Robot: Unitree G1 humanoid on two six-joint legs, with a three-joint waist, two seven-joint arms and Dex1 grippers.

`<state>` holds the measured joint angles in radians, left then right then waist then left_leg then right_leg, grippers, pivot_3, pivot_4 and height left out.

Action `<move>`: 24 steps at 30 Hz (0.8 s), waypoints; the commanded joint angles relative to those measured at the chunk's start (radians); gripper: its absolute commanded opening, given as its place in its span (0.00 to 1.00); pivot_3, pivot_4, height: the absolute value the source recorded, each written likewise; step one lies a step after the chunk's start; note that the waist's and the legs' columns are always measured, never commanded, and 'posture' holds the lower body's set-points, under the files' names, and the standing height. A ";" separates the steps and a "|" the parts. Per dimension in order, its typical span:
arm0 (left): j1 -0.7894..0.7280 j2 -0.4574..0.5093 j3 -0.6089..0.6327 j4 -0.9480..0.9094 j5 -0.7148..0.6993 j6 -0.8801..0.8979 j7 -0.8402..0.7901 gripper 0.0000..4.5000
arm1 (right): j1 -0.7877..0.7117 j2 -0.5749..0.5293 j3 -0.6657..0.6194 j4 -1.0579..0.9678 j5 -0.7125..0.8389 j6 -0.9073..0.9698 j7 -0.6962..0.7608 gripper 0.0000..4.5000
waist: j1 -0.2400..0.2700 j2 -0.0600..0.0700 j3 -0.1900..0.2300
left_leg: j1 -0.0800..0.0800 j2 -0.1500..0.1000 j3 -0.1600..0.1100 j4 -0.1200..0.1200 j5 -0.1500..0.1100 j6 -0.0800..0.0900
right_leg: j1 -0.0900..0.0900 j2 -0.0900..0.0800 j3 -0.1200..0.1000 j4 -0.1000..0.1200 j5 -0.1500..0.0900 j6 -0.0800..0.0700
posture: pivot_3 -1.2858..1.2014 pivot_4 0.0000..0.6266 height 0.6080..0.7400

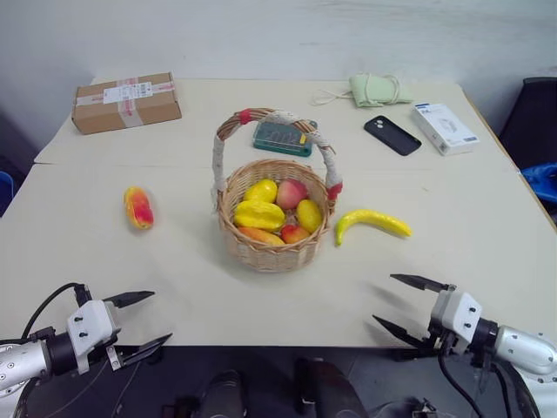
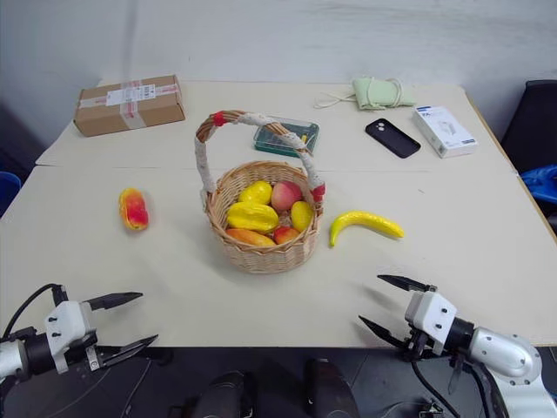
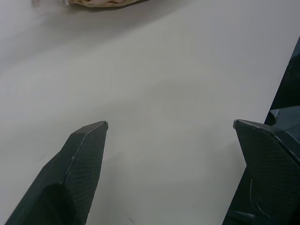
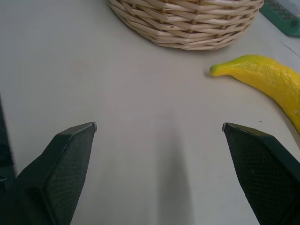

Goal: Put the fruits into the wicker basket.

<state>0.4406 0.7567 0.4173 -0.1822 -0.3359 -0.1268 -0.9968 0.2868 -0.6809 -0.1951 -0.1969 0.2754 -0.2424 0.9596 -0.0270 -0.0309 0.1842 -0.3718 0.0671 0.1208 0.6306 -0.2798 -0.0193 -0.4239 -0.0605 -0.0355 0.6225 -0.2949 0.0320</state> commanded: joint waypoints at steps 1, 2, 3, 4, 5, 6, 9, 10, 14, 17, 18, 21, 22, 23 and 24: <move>-0.019 -0.010 0.007 -0.012 -0.027 0.000 0.002 1.00 | 0.003 0.012 0.010 -0.009 0.003 -0.012 -0.010 0.99 | 0.001 0.000 0.000 | 0.000 0.000 0.000 0.000 0.000 0.000 | 0.000 0.000 0.000 0.000 0.000 0.000 | 0.52 0.24 1.00; -0.021 -0.010 0.007 -0.019 -0.035 0.012 0.001 1.00 | 0.007 0.014 0.013 -0.012 0.009 -0.008 -0.008 0.99 | 0.000 0.000 0.000 | 0.000 0.000 0.000 0.000 0.000 0.000 | 0.000 0.000 0.000 0.000 0.000 0.000 | 0.52 0.24 1.00; -0.025 -0.011 0.009 -0.024 -0.046 0.024 -0.001 1.00 | 0.011 0.015 0.016 -0.016 0.016 -0.003 -0.007 0.99 | 0.000 0.000 0.000 | 0.000 0.000 0.000 0.000 0.000 0.000 | 0.000 0.000 0.000 0.000 0.000 0.000 | 0.52 0.24 1.00; -0.031 -0.008 0.013 -0.027 -0.064 0.043 -0.007 1.00 | 0.017 0.017 0.022 -0.022 0.028 0.009 -0.004 0.99 | 0.000 0.000 0.000 | 0.000 0.000 0.000 0.000 0.000 0.001 | 0.000 0.000 0.000 0.001 0.000 0.001 | 0.52 0.24 1.00; -0.035 -0.006 0.016 -0.029 -0.076 0.055 -0.011 1.00 | 0.021 0.018 0.025 -0.027 0.036 0.018 -0.003 0.99 | 0.000 0.000 0.000 | 0.000 0.000 0.000 0.000 0.000 0.001 | 0.000 0.000 0.000 0.001 0.001 0.001 | 0.52 0.24 1.00; -0.039 -0.004 0.019 -0.031 -0.084 0.065 -0.011 1.00 | 0.023 0.019 0.027 -0.029 0.038 0.019 -0.004 0.99 | 0.000 0.000 0.000 | 0.000 0.000 0.000 0.000 0.000 0.001 | 0.000 0.000 0.000 0.001 0.001 0.003 | 0.52 0.24 1.00; -0.048 -0.004 0.033 -0.035 -0.105 0.097 -0.002 1.00 | 0.028 0.017 0.035 -0.041 0.054 0.044 0.001 0.99 | -0.003 0.000 0.000 | 0.001 0.000 0.000 0.000 0.000 0.000 | 0.000 0.000 0.000 0.001 0.004 0.007 | 0.52 0.24 1.00; -0.046 -0.003 0.042 -0.039 -0.126 0.122 -0.002 1.00 | 0.028 0.016 0.038 -0.045 0.054 0.046 0.003 0.99 | -0.003 0.000 0.000 | 0.001 0.000 0.000 0.000 0.000 0.000 | 0.000 0.000 0.000 0.001 0.004 0.007 | 0.52 0.24 1.00; -0.032 -0.006 0.079 -0.052 -0.185 0.189 -0.001 1.00 | 0.019 0.046 0.041 -0.063 0.076 0.031 -0.008 0.99 | -0.002 0.000 0.000 | 0.001 0.000 0.000 0.000 0.000 0.001 | 0.000 0.000 0.000 0.002 0.004 0.007 | 0.52 0.24 1.00; -0.031 -0.026 0.149 -0.039 -0.224 0.283 0.084 1.00 | 0.008 0.091 0.032 -0.093 0.135 -0.011 0.000 0.99 | -0.002 0.000 0.000 | 0.001 0.001 0.000 0.000 0.000 0.000 | 0.000 0.000 0.000 0.003 0.004 0.007 | 0.52 0.24 1.00; -0.026 -0.037 0.185 -0.028 -0.242 0.327 0.125 1.00 | 0.003 0.109 0.022 -0.111 0.141 -0.018 -0.020 0.99 | -0.003 0.000 0.000 | 0.001 0.001 0.000 0.000 0.000 0.000 | 0.000 0.001 0.000 0.003 0.004 0.007 | 0.52 0.24 1.00; -0.013 -0.115 0.337 0.046 -0.262 0.341 0.258 1.00 | -0.060 0.161 -0.010 -0.203 0.209 -0.012 -0.095 0.99 | -0.011 0.000 0.000 | 0.001 0.001 0.000 0.000 0.000 0.001 | -0.001 0.001 0.001 0.003 0.007 0.013 | 0.52 0.24 1.00; -0.015 -0.133 0.384 0.077 -0.267 0.353 0.301 1.00 | -0.085 0.165 -0.013 -0.221 0.208 -0.013 -0.108 0.99 | -0.012 0.000 0.000 | 0.001 0.001 0.000 0.000 0.000 0.001 | -0.001 0.001 0.002 0.004 0.007 0.013 | 0.52 0.24 1.00; -0.016 -0.142 0.412 0.096 -0.270 0.366 0.326 1.00 | -0.099 0.166 -0.014 -0.231 0.201 -0.012 -0.116 0.99 | -0.012 -0.001 0.000 | 0.002 0.001 0.000 0.000 0.000 0.001 | -0.001 0.001 0.002 0.004 0.007 0.013 | 0.52 0.24 1.00; -0.012 -0.138 0.431 0.129 -0.256 0.416 0.378 1.00 | -0.119 0.157 -0.003 -0.245 0.207 0.003 -0.112 0.99 | -0.010 -0.001 0.000 | 0.001 0.001 0.000 0.000 0.000 0.000 | -0.001 0.001 0.001 0.004 0.007 0.013 | 0.52 0.24 1.00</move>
<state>0.4097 0.6182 0.7855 -0.0861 -0.5854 0.2492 -0.6837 0.1762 -0.5160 -0.1782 -0.3939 0.4567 -0.2387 0.8581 -0.0366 -0.0323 0.1839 -0.3703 0.0679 0.1202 0.6310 -0.2796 -0.0191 -0.4250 -0.0594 -0.0348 0.6261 -0.2878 0.0447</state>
